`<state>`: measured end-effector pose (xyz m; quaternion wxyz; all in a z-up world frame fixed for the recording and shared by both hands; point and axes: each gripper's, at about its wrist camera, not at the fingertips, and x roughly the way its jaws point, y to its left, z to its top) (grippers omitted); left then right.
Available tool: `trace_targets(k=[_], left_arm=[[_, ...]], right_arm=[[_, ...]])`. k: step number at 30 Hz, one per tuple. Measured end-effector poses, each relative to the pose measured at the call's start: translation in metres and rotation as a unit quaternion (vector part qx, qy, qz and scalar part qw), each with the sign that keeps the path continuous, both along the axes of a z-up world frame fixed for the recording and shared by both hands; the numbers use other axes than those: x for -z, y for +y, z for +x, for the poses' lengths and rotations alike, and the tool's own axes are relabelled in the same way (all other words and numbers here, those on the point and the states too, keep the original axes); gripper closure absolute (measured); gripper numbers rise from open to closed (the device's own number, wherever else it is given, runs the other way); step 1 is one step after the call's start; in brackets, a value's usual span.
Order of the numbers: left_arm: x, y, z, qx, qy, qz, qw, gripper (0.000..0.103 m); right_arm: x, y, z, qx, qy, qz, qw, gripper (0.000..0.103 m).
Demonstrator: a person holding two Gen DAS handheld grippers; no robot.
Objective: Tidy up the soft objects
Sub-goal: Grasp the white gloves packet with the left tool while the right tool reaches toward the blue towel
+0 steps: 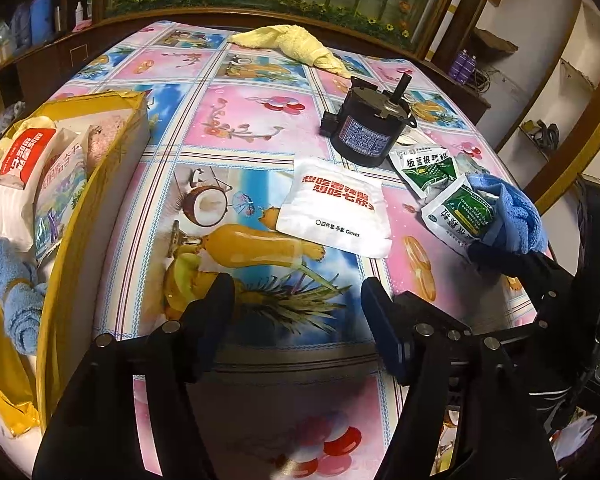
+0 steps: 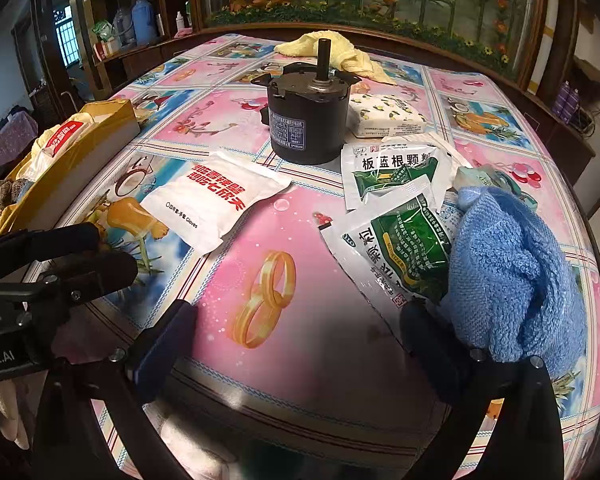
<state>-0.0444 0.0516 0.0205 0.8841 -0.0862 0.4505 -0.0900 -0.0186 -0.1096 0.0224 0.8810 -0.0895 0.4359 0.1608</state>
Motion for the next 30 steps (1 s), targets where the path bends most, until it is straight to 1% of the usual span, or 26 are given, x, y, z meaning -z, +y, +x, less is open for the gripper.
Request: trace_targets(k=[3, 4, 5, 6, 7, 18, 21, 23, 28, 30], left_arm=[[0.0004, -0.0032, 0.0005, -0.001, -0.001, 0.012, 0.9999, 0.034], [0.0006, -0.0044, 0.0008, -0.001, -0.002, 0.015, 0.9999, 0.032], [0.0009, -0.0062, 0.0014, 0.002, -0.003, 0.017, 0.9998, 0.026], [0.0014, -0.0083, 0.002, 0.006, -0.003, 0.017, 0.9998, 0.023], [0.0016, -0.0086, 0.0025, 0.006, -0.004, 0.015, 0.9999, 0.021], [0.0021, -0.0091, 0.004, 0.002, -0.005, 0.019, 0.9998, 0.021], [0.0022, -0.0094, 0.0039, 0.002, -0.006, 0.018, 0.9998, 0.019], [0.0026, -0.0097, 0.0051, 0.009, -0.006, 0.008, 0.9999, 0.01], [0.0023, -0.0094, 0.0065, 0.013, -0.007, 0.004, 0.9999, 0.009], [0.0018, -0.0063, 0.0065, 0.012, -0.009, -0.009, 0.9998, 0.009]], right_arm=[[-0.0003, 0.0009, 0.0005, 0.0, 0.0, 0.0, 1.0, 0.0], [-0.0003, 0.001, 0.0005, 0.0, 0.0, 0.0, 1.0, 0.0], [-0.0003, 0.001, 0.0006, 0.0, 0.0, 0.0, 1.0, 0.0], [-0.0001, 0.0001, 0.0001, 0.0, 0.0, 0.0, 1.0, 0.0], [-0.0003, 0.001, 0.0005, 0.0, 0.0, 0.0, 1.0, 0.0], [-0.0002, 0.0009, 0.0005, 0.0, 0.0, 0.0, 1.0, 0.0], [-0.0001, 0.001, 0.0005, 0.0, 0.0, 0.0, 1.0, 0.0], [-0.0002, 0.0012, 0.0006, 0.0, 0.0, 0.0, 1.0, 0.0], [-0.0001, 0.0013, 0.0007, 0.0, 0.0, 0.0, 1.0, 0.0], [-0.0001, 0.0013, 0.0007, 0.0, 0.0, 0.0, 1.0, 0.0]])
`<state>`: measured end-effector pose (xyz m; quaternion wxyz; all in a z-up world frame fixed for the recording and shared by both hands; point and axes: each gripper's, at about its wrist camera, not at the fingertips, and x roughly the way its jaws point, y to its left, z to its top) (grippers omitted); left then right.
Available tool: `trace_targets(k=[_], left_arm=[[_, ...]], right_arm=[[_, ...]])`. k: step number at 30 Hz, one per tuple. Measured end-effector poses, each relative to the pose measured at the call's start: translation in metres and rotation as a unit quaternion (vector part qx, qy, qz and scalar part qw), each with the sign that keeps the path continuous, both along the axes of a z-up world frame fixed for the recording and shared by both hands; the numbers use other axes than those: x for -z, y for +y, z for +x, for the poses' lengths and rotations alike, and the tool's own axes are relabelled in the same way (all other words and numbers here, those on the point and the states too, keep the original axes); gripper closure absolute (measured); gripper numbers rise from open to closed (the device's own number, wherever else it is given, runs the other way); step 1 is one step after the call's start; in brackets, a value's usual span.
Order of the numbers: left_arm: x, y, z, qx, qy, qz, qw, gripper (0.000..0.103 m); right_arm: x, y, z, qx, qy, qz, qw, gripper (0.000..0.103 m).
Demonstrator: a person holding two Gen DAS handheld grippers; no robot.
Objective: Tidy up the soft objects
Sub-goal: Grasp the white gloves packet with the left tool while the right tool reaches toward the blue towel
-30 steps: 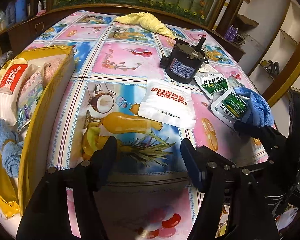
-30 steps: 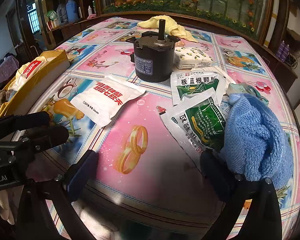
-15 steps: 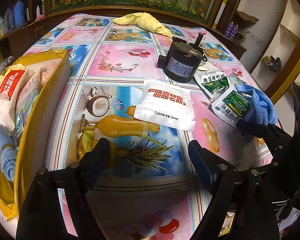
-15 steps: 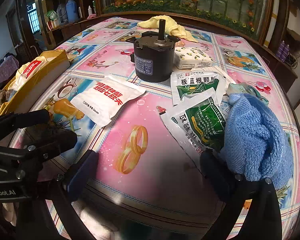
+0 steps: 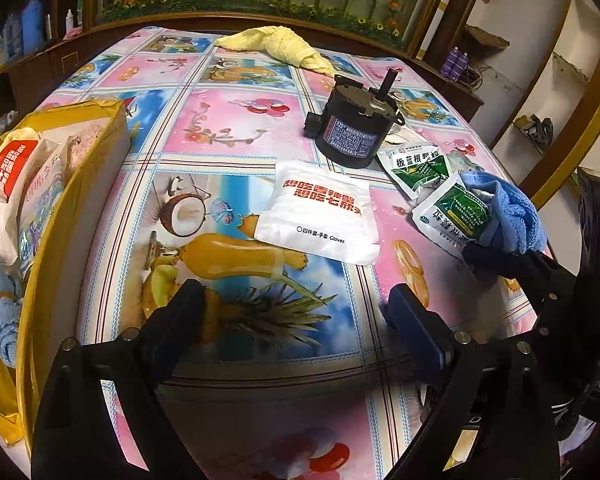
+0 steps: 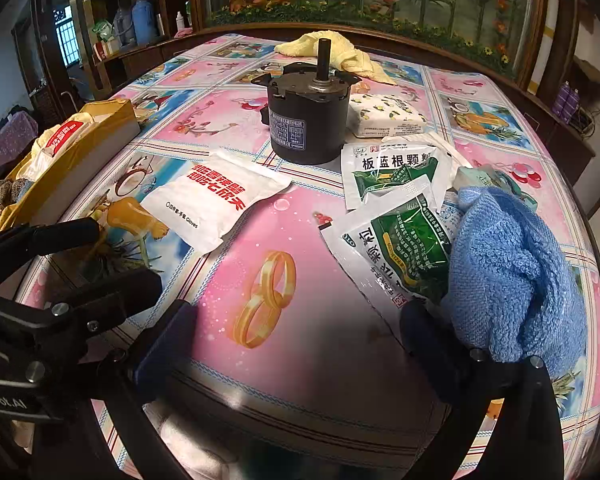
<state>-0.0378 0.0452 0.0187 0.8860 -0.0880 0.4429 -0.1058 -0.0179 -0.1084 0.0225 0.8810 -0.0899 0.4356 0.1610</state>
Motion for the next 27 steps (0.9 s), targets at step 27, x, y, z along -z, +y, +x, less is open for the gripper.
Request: trace_targets(k=[27], left_arm=[[-0.021, 0.019, 0.037, -0.015, 0.023, -0.02, 0.9994, 0.014]], right_arm=[[-0.002, 0.016, 0.009, -0.033, 0.019, 0.0, 0.999, 0.0]])
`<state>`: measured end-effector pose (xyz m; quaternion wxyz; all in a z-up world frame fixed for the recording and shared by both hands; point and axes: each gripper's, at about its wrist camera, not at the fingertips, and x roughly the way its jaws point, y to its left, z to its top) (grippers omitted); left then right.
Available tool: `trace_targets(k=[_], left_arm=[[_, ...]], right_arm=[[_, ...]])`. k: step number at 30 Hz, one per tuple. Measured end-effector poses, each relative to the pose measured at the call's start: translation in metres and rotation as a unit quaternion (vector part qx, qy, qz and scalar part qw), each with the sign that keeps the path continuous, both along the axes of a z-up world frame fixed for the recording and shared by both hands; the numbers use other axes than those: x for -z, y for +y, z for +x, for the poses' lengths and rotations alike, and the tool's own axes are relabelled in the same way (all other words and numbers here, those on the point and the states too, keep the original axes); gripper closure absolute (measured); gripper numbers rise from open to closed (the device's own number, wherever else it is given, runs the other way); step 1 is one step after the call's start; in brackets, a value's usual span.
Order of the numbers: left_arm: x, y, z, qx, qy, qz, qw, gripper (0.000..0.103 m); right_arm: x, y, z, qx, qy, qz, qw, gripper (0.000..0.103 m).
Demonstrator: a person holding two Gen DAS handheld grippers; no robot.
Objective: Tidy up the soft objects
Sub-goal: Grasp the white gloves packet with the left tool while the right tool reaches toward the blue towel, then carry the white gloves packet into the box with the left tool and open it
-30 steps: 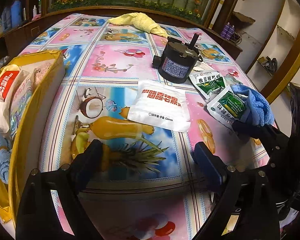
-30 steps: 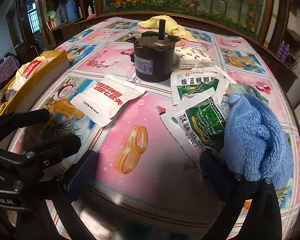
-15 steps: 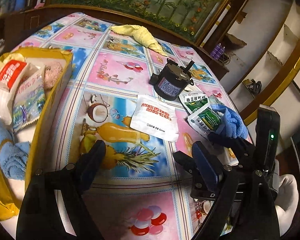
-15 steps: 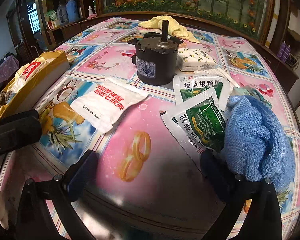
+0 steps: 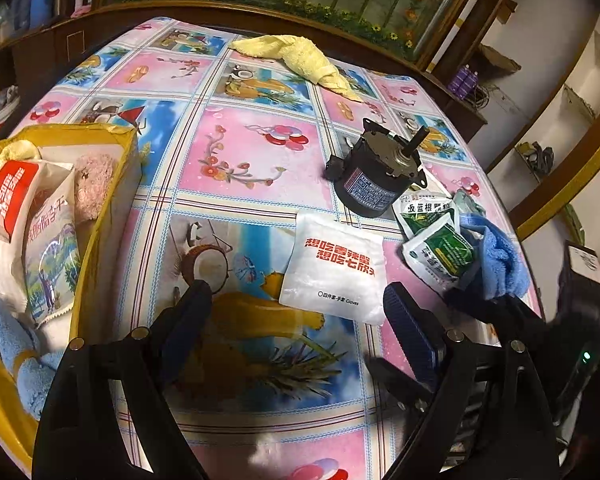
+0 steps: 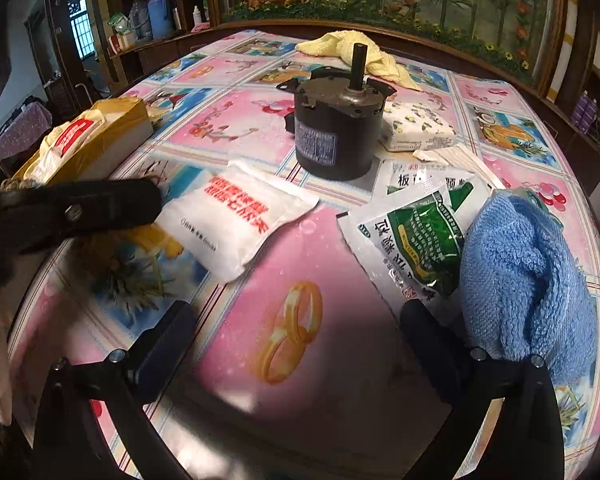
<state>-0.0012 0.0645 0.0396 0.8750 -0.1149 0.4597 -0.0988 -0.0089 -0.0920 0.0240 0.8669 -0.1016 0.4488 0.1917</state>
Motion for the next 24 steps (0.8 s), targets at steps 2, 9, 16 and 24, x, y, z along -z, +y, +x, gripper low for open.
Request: trace_targets(k=[2, 9, 16, 24], left_arm=[[0.004, -0.009, 0.007, 0.012, 0.005, 0.024, 0.9996, 0.014], [0.02, -0.046, 0.03, 0.05, -0.003, 0.097, 0.994, 0.014], [0.029, -0.068, 0.034, 0.087, -0.025, 0.145, 0.9853, 0.013], [0.018, -0.07, 0.019, 0.112, -0.03, 0.091, 0.9891, 0.054]], right_arm=[[0.001, -0.008, -0.01, 0.017, 0.014, -0.01, 1.0, 0.0], [0.001, -0.03, -0.041, -0.015, 0.03, -0.017, 0.999, 0.0], [-0.028, -0.089, -0.06, 0.031, 0.019, 0.057, 0.998, 0.001], [-0.055, -0.146, -0.034, 0.127, -0.05, 0.067, 0.988, 0.001]])
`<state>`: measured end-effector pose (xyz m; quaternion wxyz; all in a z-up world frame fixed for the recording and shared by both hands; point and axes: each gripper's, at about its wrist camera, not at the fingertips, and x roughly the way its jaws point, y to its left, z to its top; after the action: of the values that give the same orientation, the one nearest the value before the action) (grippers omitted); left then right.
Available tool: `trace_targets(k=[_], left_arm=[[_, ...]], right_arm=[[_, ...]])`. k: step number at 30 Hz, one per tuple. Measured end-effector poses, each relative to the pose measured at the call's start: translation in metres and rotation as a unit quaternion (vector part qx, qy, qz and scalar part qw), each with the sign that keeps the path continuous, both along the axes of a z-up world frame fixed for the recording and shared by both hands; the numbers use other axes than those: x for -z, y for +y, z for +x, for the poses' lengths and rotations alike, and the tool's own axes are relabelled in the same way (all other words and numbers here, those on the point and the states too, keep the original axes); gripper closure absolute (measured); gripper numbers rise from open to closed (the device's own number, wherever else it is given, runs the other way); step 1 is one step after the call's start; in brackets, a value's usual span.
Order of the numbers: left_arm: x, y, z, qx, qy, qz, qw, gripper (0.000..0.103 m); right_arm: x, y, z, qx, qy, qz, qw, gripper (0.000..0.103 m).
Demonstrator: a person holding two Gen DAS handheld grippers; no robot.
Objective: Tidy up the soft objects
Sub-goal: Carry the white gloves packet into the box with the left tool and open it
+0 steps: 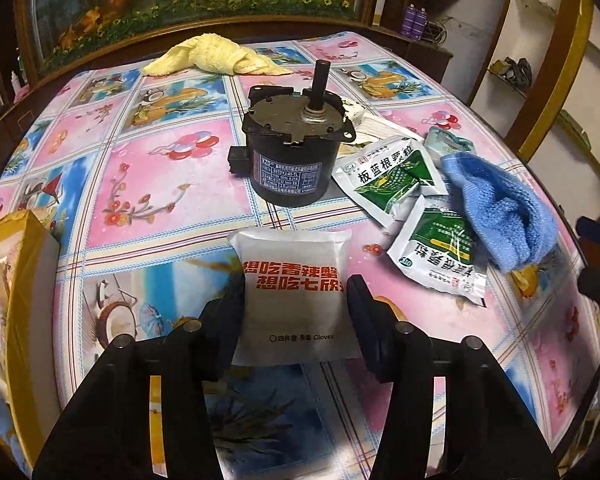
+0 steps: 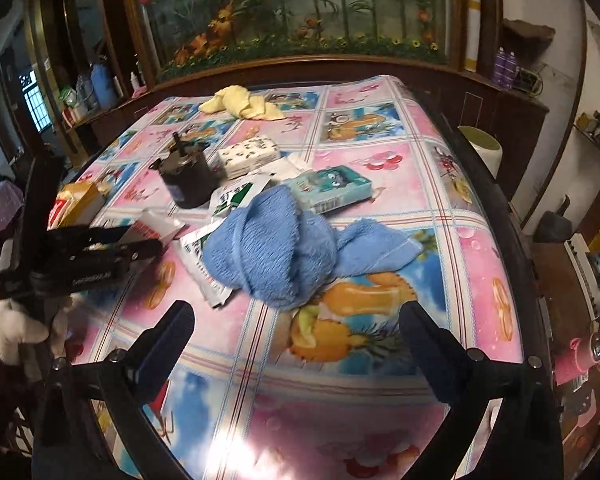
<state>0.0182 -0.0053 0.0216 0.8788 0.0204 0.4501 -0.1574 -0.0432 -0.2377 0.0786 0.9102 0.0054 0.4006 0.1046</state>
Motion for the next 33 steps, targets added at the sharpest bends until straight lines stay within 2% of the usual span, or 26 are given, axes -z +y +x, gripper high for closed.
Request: trace_targets(k=[7, 9, 10, 11, 12, 16, 20, 26, 33], left_arm=[[-0.026, 0.015, -0.034, -0.004, -0.015, -0.059, 0.9981, 0.054], [-0.035, 0.02, -0.046, -0.006, -0.025, -0.069, 0.9973, 0.054], [-0.039, 0.023, -0.052, -0.007, -0.028, -0.077, 0.9966, 0.054], [-0.042, 0.027, -0.057, -0.008, -0.03, -0.086, 0.9958, 0.054], [-0.045, 0.03, -0.062, -0.011, -0.032, -0.095, 0.995, 0.054], [-0.051, 0.049, -0.08, -0.026, -0.034, -0.119, 0.992, 0.054], [-0.056, 0.081, -0.101, -0.056, -0.039, -0.147, 0.9867, 0.054], [-0.069, 0.145, -0.139, -0.119, -0.067, -0.177, 0.9747, 0.054], [-0.082, 0.219, -0.184, -0.201, -0.108, -0.172, 0.9582, 0.054]], right_arm=[[0.002, 0.012, 0.048, 0.006, 0.006, -0.008, 1.0, 0.001], [0.006, 0.019, 0.052, -0.004, 0.015, -0.007, 1.0, 0.007], [0.01, 0.023, 0.054, -0.01, 0.021, -0.009, 1.0, 0.019], [0.013, 0.027, 0.054, -0.015, 0.03, -0.012, 0.999, 0.041], [0.018, 0.03, 0.057, -0.019, 0.042, -0.013, 0.999, 0.052], [0.019, 0.03, 0.055, -0.014, 0.045, -0.001, 0.999, 0.064], [0.001, 0.027, 0.043, -0.012, 0.032, 0.027, 0.999, 0.087], [-0.041, 0.049, 0.013, -0.035, -0.015, 0.028, 0.999, 0.092], [-0.099, 0.097, -0.023, -0.094, -0.078, 0.046, 0.991, 0.094]])
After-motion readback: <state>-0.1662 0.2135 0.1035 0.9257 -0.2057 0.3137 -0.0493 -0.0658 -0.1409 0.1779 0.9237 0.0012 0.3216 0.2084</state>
